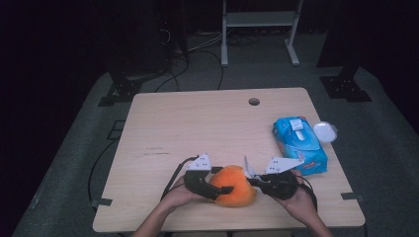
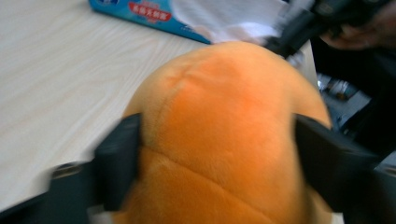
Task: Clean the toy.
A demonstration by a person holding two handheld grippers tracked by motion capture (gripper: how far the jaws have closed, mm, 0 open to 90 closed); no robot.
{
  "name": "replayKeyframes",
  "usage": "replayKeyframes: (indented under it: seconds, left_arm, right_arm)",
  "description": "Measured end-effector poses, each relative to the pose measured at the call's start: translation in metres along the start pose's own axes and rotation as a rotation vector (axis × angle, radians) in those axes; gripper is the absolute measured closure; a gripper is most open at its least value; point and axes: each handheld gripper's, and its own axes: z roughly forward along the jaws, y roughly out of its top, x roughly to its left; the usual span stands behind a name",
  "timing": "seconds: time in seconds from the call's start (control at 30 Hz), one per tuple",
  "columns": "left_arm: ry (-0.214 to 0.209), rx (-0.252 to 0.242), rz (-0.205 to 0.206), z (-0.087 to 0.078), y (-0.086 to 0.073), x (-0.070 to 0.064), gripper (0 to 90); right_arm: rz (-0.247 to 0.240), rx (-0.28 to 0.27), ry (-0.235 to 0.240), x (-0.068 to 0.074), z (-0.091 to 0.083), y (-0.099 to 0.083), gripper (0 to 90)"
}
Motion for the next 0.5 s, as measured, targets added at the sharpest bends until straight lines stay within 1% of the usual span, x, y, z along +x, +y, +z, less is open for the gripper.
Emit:
replayKeyframes:
  seconds: [0.03,0.07,0.1,0.13,0.17,0.2,0.23,0.27,0.3,0.33,0.37,0.4,0.43,0.47,0.5]
  left_arm:
    - [0.000,0.000,0.000,0.000,0.000,0.000,38.1]
    - [0.054,-0.043,0.063,-0.004,0.005,-0.007,40.9]
    - [0.096,-0.066,0.104,-0.005,0.008,-0.011,42.0]
    - [0.128,-0.090,0.131,-0.006,0.010,-0.013,42.0]
    - [0.147,-0.121,0.137,-0.005,0.012,-0.013,41.4]
    - [0.160,-0.136,0.144,-0.005,0.012,-0.013,40.4]
    - [0.160,-0.136,0.144,-0.005,0.012,-0.013,39.3]
    - [0.171,-0.137,0.153,-0.003,0.012,-0.013,39.3]
    - [0.177,-0.121,0.153,0.000,0.010,-0.012,37.6]
    - [0.180,-0.075,0.136,0.006,0.003,-0.008,33.5]
    - [0.180,-0.075,0.136,0.006,0.003,-0.008,31.3]
    - [0.164,-0.085,0.098,0.005,-0.001,-0.003,29.5]
    - [0.164,-0.085,0.098,0.005,-0.001,-0.003,26.8]
    - [0.167,-0.064,0.080,0.002,-0.002,0.001,25.7]
    - [0.167,-0.064,0.080,0.002,-0.002,0.001,24.9]
  right_arm:
    - [0.000,0.000,0.000,0.000,0.000,0.000,84.3]
    - [0.008,-0.015,-0.020,0.000,-0.003,0.002,84.2]
    - [0.011,-0.026,-0.033,0.000,-0.006,0.003,84.2]
    - [0.019,-0.050,-0.043,-0.001,-0.009,0.004,84.3]
    - [0.040,-0.083,-0.031,-0.002,-0.013,0.005,84.3]
    - [0.056,-0.111,-0.024,-0.003,-0.017,0.007,84.3]
    - [0.056,-0.111,-0.024,-0.003,-0.017,0.007,84.3]
    - [0.054,-0.127,-0.032,-0.003,-0.019,0.009,84.3]
    - [0.055,-0.134,-0.030,-0.002,-0.019,0.010,84.3]
    - [0.056,-0.125,-0.011,-0.001,-0.014,0.010,84.2]
    - [0.056,-0.125,-0.011,-0.001,-0.014,0.010,84.2]
    - [0.030,-0.069,-0.038,0.002,-0.004,0.007,83.7]
    - [0.030,-0.069,-0.038,0.002,-0.004,0.007,83.7]
    - [0.040,-0.036,-0.037,-0.003,0.004,0.002,83.8]
    - [0.040,-0.036,-0.037,-0.003,0.004,0.002,83.8]
